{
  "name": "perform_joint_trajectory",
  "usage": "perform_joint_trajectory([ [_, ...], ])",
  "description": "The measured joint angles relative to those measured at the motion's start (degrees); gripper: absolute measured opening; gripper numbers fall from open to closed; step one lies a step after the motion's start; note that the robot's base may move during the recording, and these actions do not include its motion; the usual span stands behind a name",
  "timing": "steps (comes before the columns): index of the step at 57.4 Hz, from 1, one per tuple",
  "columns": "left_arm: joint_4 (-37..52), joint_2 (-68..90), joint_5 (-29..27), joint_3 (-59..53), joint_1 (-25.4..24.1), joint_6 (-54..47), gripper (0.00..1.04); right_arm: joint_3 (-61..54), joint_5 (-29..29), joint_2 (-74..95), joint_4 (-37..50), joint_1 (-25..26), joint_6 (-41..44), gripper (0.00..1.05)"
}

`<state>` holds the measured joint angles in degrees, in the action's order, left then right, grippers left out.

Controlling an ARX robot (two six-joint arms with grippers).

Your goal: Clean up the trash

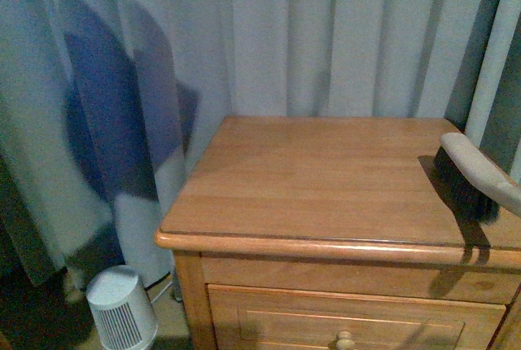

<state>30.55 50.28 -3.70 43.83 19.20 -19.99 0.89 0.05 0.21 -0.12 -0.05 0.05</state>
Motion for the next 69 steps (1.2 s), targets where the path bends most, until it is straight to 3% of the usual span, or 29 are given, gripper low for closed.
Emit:
perform_joint_trajectory([
  [9, -1.9, -15.4, 6.6, -8.7, -4.6, 6.8, 0.29, 0.0, 0.0, 0.0, 0.0, 0.0, 0.0, 0.97],
  [13, -2.7, -24.0, 12.5, -13.0, -11.3, 13.0, 0.29, 0.0, 0.0, 0.0, 0.0, 0.0, 0.0, 0.97],
  [20, 4.5, -27.1, 22.7, -18.7, -24.8, 24.3, 0.29, 0.0, 0.0, 0.0, 0.0, 0.0, 0.0, 0.97],
  [27, 5.6, -28.1, 26.2, -23.5, -31.5, 31.6, 0.29, 0.0, 0.0, 0.0, 0.0, 0.0, 0.0, 0.97],
  [30, 5.4, -28.2, 26.1, -24.4, -32.3, 33.4, 0.29, 0.0, -0.4, 0.0, 0.0, -0.1, 0.2, 0.97],
  [34, 5.4, -28.3, 26.3, -24.4, -32.5, 34.5, 0.29, 1.0, -19.3, 5.8, -0.1, -6.7, 4.2, 0.97],
  [39, 5.4, -28.7, 26.5, -24.4, -32.5, 34.9, 0.29, 2.8, -28.0, 14.7, 3.2, -10.4, 5.7, 0.97],
  [50, 5.4, -28.7, 26.2, -24.4, -32.5, 35.1, 0.29, 16.3, -24.2, 36.3, 6.3, -11.3, 4.0, 0.97],
  [57, 5.4, -28.7, 26.3, -24.4, -32.5, 35.1, 0.29, 29.4, -19.4, 51.2, 0.9, -10.9, 0.9, 0.97],
  [69, 5.4, -28.7, 26.3, -24.4, -32.5, 35.2, 0.29, 46.6, -16.5, 70.3, -9.1, -10.5, -3.7, 0.97],
])
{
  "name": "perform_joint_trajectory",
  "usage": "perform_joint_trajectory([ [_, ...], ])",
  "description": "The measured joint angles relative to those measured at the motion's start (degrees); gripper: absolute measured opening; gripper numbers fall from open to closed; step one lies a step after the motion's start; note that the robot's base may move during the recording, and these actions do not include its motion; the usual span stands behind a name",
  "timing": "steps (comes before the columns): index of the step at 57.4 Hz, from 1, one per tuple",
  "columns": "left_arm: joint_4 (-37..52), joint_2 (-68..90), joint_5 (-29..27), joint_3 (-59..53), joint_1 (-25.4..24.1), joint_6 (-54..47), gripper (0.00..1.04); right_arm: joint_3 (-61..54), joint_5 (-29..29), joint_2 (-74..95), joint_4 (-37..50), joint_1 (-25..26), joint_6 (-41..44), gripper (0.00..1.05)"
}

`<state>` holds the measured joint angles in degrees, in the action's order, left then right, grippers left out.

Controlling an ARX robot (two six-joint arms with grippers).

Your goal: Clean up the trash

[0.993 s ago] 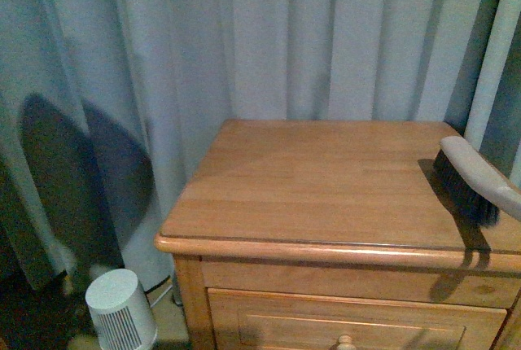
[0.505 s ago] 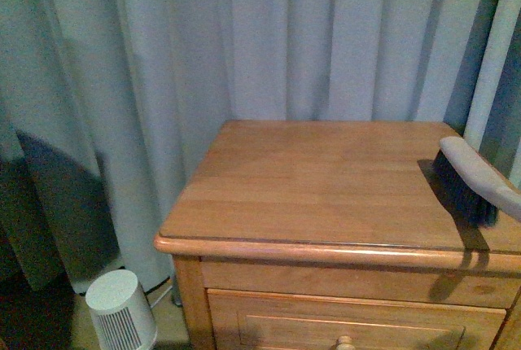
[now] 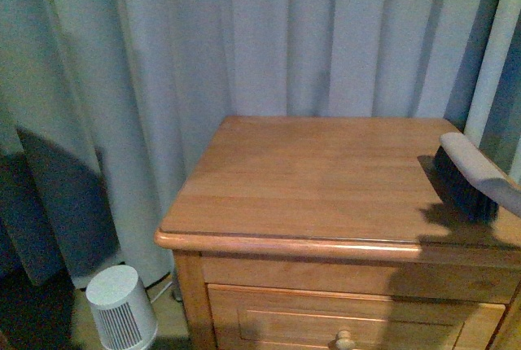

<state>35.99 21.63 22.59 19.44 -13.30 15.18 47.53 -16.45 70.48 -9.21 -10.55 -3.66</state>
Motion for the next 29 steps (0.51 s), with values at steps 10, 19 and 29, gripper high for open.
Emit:
perform_joint_trajectory([
  [10, 0.0, 0.0, 0.0, 0.0, 0.0, 0.0, 0.29, 9.9, 1.5, 12.4, -8.4, -0.5, -6.5, 0.97],
  [19, 0.0, 0.0, 0.0, 0.0, 0.0, 0.0, 0.29, 12.0, 2.1, 18.3, -11.5, -1.6, -10.8, 0.97],
  [29, 0.0, 0.0, 0.0, 0.0, 0.0, 0.1, 0.29, 12.8, 2.8, 22.5, -10.7, -2.7, -15.0, 0.97],
])
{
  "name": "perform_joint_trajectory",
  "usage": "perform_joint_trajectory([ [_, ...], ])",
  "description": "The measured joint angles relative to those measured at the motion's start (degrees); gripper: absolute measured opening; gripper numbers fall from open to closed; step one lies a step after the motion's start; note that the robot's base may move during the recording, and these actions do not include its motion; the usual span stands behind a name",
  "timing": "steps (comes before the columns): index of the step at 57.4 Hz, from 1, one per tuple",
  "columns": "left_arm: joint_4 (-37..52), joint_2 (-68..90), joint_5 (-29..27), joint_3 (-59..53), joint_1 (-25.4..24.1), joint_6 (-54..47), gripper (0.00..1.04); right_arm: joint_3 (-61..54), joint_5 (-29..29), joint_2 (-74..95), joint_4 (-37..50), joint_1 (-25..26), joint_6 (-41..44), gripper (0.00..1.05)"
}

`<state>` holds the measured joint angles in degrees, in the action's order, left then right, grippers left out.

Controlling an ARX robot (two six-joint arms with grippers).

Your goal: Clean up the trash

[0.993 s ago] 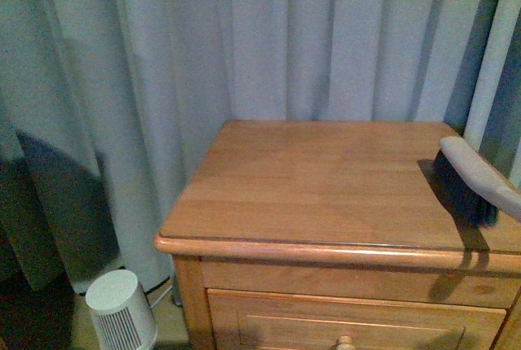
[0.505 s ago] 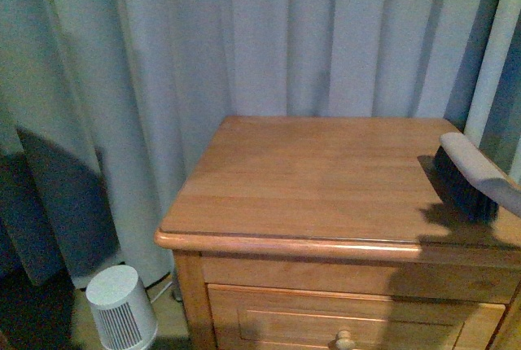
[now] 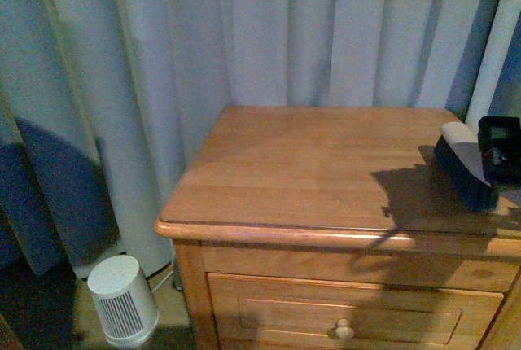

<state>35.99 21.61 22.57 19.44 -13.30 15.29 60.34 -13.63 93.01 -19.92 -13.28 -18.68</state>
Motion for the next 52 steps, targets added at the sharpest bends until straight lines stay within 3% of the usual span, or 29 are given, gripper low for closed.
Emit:
perform_joint_trajectory([
  [13, 0.0, 0.0, 0.0, 0.0, 0.0, 0.0, 0.29, 0.2, 0.0, 3.0, 0.9, -0.5, -2.8, 0.96],
  [41, 0.0, 0.0, 0.0, 0.0, 0.0, 0.0, 0.29, -0.1, 3.1, 3.0, 2.9, -0.2, -4.5, 0.23],
  [52, 0.0, 0.0, 0.0, 0.0, 0.0, 0.0, 0.29, -1.8, 3.5, 0.8, 5.8, 0.0, -3.8, 0.21],
])
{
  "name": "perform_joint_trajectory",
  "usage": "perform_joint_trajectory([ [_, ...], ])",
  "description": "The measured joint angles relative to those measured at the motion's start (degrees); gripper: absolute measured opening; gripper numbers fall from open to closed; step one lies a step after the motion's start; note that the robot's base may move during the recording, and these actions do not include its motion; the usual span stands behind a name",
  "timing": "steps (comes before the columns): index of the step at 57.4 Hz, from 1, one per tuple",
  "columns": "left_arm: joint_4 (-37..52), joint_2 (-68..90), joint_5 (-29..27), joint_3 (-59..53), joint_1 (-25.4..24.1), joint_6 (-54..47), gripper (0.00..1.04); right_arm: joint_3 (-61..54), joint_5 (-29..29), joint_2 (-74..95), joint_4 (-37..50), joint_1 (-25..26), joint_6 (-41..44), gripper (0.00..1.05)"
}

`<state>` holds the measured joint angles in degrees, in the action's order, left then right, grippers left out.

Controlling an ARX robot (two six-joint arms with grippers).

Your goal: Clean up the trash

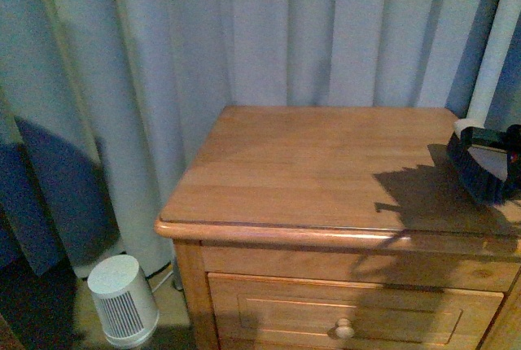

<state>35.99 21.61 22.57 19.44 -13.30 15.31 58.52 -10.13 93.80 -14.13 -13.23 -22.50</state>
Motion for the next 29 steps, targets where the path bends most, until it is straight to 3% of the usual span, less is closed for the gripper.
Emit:
perform_joint_trajectory([
  [17, 0.0, 0.0, 0.0, 0.0, 0.0, 0.0, 0.29, -9.5, -6.2, -17.9, 23.2, -2.0, 13.1, 0.21],
  [29, 0.0, 0.0, 0.0, 0.0, 0.0, 0.0, 0.29, -15.7, -8.2, -32.5, 34.2, -3.2, 19.0, 0.21],
])
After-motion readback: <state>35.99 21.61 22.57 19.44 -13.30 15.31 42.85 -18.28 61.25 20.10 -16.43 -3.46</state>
